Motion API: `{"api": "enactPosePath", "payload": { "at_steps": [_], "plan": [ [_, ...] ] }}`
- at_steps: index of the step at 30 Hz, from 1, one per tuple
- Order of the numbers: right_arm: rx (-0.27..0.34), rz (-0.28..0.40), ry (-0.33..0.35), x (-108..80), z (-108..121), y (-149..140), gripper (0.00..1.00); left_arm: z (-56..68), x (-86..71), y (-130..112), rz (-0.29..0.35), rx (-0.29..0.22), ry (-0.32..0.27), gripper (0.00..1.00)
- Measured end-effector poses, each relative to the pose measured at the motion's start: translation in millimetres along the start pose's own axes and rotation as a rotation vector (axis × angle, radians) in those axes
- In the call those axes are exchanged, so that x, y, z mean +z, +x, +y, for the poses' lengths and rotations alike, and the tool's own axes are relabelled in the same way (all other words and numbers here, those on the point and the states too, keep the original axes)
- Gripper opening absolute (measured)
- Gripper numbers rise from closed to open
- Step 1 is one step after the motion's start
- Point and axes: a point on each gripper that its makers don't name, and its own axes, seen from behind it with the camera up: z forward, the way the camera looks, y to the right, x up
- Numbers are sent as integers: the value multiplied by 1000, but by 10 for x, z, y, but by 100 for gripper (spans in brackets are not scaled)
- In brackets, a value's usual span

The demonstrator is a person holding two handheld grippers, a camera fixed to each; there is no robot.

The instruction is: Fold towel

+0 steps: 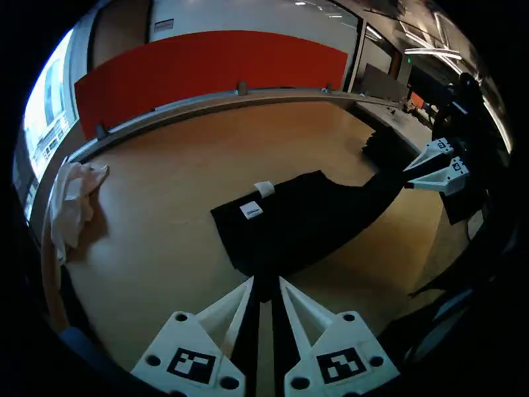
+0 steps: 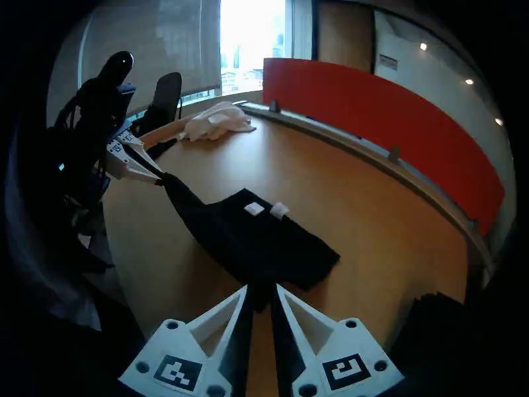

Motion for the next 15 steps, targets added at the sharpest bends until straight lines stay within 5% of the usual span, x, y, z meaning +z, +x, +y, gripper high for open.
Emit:
{"api": "enactPosePath", "payload": {
  "at_steps": [15],
  "plan": [
    [-3,-40,-7,75,76,-93,16,-13,84,4,-18,-12,1,11]
  ]
}}
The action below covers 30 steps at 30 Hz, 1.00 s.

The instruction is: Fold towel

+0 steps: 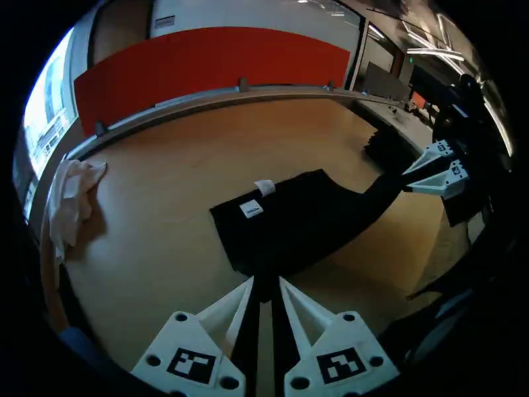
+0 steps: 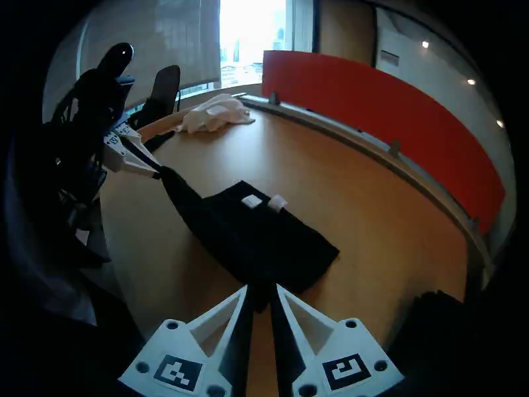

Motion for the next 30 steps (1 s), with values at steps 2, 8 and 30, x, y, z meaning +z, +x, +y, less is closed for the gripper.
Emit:
{"api": "enactPosePath", "payload": {
  "at_steps": [2,8,30],
  "plan": [
    [6,-3,-4,33,36,-3,16,-16,35,13,-3,-5,0,11],
    [27,-10,-16,147,159,-12,16,-72,184,68,-9,-21,1,11],
    [48,-36,-46,466,513,-38,16,-208,504,219,-41,-32,39,11]
  ]
}}
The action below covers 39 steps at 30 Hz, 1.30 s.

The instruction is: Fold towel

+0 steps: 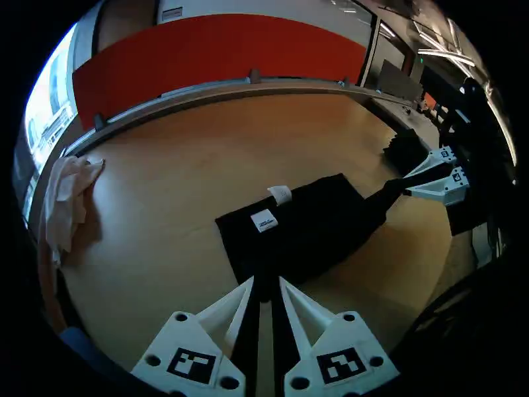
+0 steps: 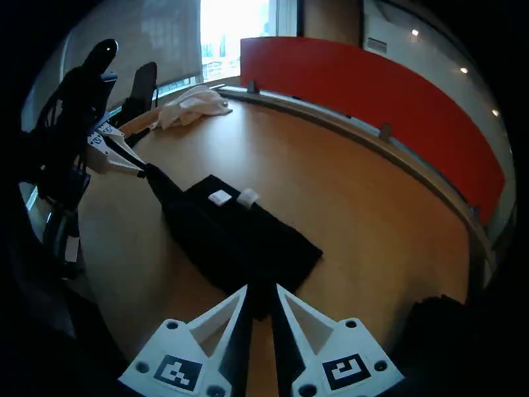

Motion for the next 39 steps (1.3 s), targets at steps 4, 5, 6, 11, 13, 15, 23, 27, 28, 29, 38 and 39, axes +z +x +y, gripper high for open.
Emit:
{"api": "enactPosePath", "payload": {
  "at_steps": [4,5,6,11,13,15,23,27,28,29,38,39],
  "plan": [
    [-2,-2,-8,63,54,18,16,-30,59,17,-8,-12,14,11],
    [-2,-3,-10,83,70,24,16,-41,78,23,-10,-16,18,11],
    [-2,-3,-12,100,83,30,16,-52,94,29,-12,-19,22,11],
    [-3,-5,-24,177,150,58,16,-108,181,76,-23,-20,41,11],
    [-3,-8,-28,203,171,59,17,-127,216,90,-27,-14,45,11],
    [-3,-11,-31,232,190,56,16,-146,256,101,-33,-8,49,11],
    [13,-20,-40,344,260,37,16,-199,411,107,-52,10,58,11],
    [14,-30,-42,392,283,9,17,-199,477,74,-66,20,58,11],
    [13,-32,-43,401,288,4,17,-196,488,63,-70,21,58,11],
    [11,-34,-43,410,294,-1,17,-193,500,51,-74,23,57,11],
    [15,-52,-47,536,344,-50,17,-216,644,5,-85,27,62,11],
    [16,-54,-48,552,353,-57,17,-221,665,11,-82,27,62,11]
  ]
}}
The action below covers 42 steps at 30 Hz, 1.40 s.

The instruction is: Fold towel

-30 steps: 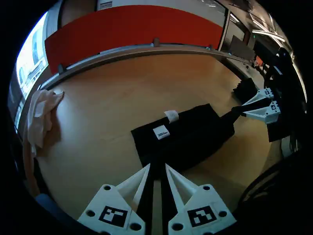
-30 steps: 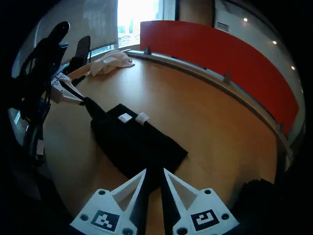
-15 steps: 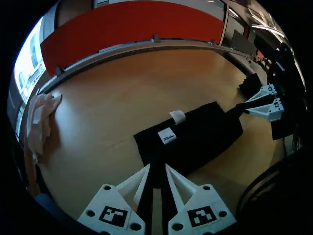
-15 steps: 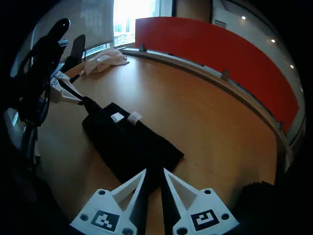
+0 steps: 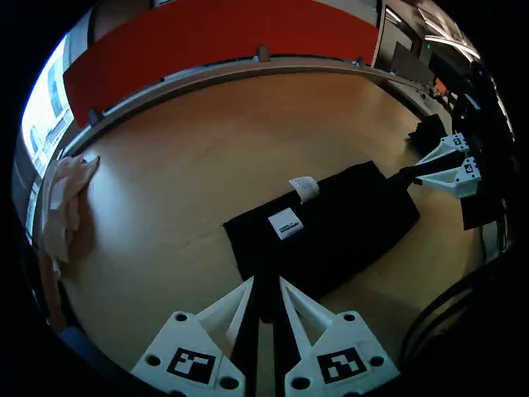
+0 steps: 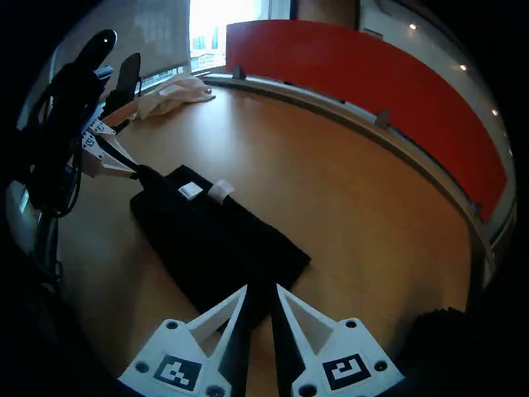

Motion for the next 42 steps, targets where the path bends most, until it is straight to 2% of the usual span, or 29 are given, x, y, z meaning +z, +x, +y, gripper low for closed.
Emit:
{"api": "enactPosePath", "payload": {
  "at_steps": [6,15,19,23,30,42],
  "plan": [
    [16,-10,-11,101,47,-46,18,-28,133,53,27,-3,0,13],
    [55,-12,-18,242,75,-82,22,-80,311,0,6,-31,14,15],
    [63,-13,-28,278,98,-97,27,-95,345,2,4,-21,22,16],
    [67,-16,-41,307,134,-114,31,-115,378,7,3,-11,28,24],
    [75,-17,-66,350,218,-111,42,-167,426,24,2,-4,40,29],
    [77,-7,-87,401,326,-16,43,-280,441,121,13,-1,69,32]
  ]
}}
